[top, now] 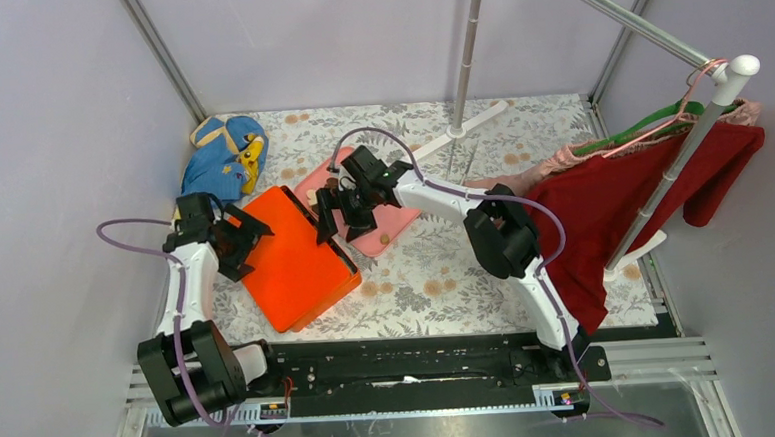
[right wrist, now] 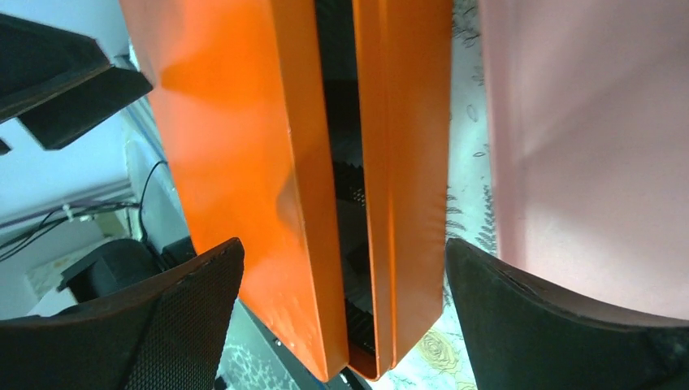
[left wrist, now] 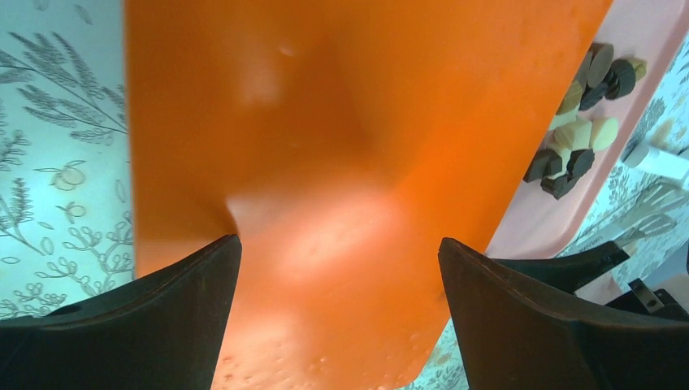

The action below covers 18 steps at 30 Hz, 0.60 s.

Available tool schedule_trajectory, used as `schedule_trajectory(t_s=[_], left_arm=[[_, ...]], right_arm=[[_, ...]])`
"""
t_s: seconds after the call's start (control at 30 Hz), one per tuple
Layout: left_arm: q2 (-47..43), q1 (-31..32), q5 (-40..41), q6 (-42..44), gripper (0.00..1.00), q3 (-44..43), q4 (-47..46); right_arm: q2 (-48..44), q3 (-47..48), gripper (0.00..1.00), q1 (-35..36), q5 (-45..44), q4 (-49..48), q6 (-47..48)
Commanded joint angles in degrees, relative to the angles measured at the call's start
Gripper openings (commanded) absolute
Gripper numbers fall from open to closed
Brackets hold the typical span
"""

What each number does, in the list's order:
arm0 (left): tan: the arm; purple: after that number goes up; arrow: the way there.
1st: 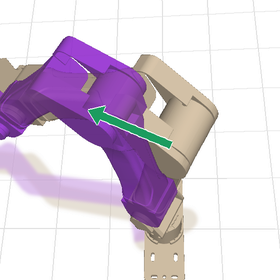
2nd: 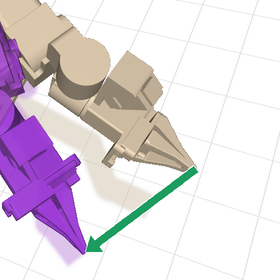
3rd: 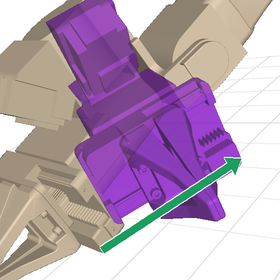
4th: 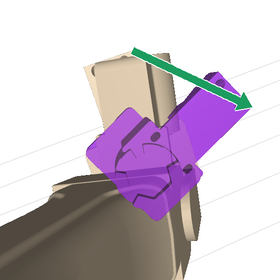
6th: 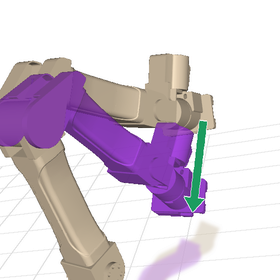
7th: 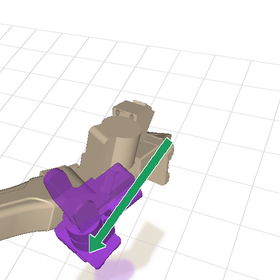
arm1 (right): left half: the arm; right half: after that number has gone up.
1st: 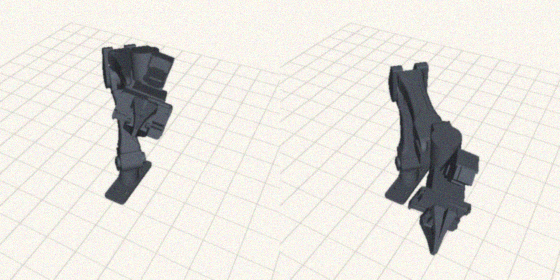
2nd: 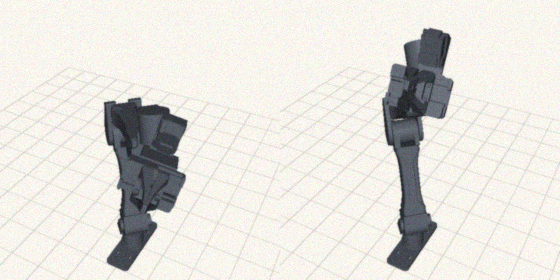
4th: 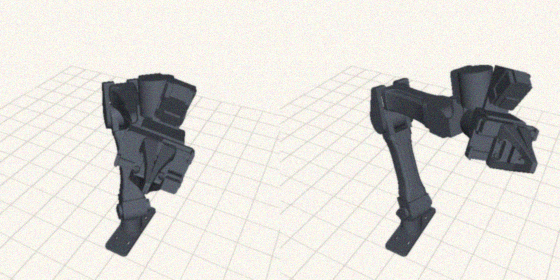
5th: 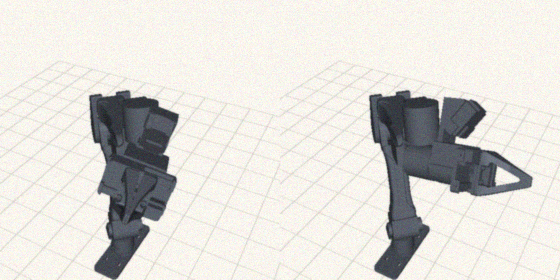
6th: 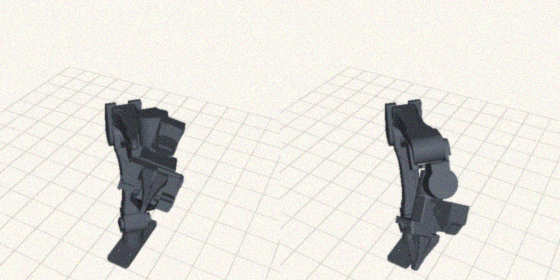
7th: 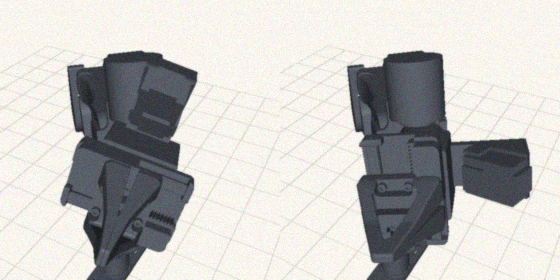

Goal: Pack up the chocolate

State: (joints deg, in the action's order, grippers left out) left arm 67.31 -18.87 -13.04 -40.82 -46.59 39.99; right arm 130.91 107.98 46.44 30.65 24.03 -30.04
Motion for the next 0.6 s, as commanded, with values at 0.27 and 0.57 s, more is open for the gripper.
schedule_trajectory(t_s=[0.27,0.57], left_arm=[[3.1,5.7,-0.2,-1.7,0.99,-3.5,-3.8],[1.5,5.8,10.6,0.6,0.99,-7.2,1.7]], right_arm=[[0.4,-2.7,1.00,-0.3,12.4,-5.6,-1.0],[1.7,-2.8,0.95,-0.3,8.7,-3.1,-0.1]])
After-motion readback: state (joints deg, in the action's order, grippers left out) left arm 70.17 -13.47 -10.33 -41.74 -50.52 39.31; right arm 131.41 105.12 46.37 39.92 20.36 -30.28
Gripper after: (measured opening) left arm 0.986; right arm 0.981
